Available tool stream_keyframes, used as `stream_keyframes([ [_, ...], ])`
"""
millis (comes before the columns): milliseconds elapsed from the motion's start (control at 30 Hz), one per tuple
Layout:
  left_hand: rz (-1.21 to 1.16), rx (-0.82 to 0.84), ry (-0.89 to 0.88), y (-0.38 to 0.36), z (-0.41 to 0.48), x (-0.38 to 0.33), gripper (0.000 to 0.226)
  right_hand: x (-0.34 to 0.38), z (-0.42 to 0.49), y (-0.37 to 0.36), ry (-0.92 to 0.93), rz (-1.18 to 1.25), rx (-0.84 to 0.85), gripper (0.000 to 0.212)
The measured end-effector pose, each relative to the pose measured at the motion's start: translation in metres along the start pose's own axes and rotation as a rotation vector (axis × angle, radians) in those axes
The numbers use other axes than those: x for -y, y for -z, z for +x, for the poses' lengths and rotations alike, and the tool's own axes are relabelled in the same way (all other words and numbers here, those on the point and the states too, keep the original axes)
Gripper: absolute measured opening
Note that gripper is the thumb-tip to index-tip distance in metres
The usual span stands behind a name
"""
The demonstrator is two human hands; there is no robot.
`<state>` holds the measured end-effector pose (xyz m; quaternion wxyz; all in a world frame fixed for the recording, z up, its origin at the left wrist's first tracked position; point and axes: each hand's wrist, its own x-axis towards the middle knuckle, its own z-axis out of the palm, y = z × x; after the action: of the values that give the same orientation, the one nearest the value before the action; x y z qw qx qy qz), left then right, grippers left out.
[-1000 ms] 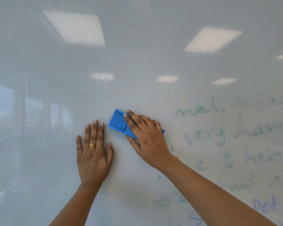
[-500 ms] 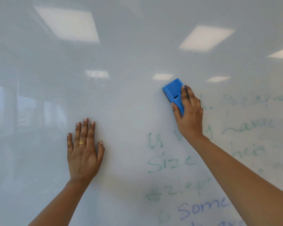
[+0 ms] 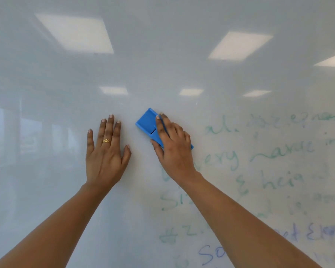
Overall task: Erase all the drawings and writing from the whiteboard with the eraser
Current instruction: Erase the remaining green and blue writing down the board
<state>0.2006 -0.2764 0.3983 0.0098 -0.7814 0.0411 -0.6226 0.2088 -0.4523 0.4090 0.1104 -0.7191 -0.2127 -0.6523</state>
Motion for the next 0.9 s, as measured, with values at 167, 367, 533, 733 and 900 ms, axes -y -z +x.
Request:
stream_keyframes([
  [167, 0.012, -0.015, -0.123, 0.002, 0.023, -0.038, 0.062, -0.033, -0.002, 0.012, -0.007, 0.006, -0.003, 0.054],
  [367, -0.018, 0.027, -0.155, -0.003, 0.035, -0.091, 0.062, -0.100, 0.005, 0.038, -0.128, -0.016, -0.071, 0.055],
  [533, -0.028, 0.079, -0.165, -0.011, 0.038, -0.127, 0.062, -0.155, 0.001, 0.055, -0.242, -0.004, -0.083, 0.059],
  [733, -0.001, 0.047, -0.140, -0.017, 0.035, -0.132, 0.061, -0.189, 0.002, 0.075, -0.433, 0.010, -0.067, 0.056],
  [900, -0.036, 0.051, -0.097, -0.018, 0.034, -0.138, 0.060, -0.174, 0.001, 0.063, -0.532, -0.069, -0.099, 0.053],
])
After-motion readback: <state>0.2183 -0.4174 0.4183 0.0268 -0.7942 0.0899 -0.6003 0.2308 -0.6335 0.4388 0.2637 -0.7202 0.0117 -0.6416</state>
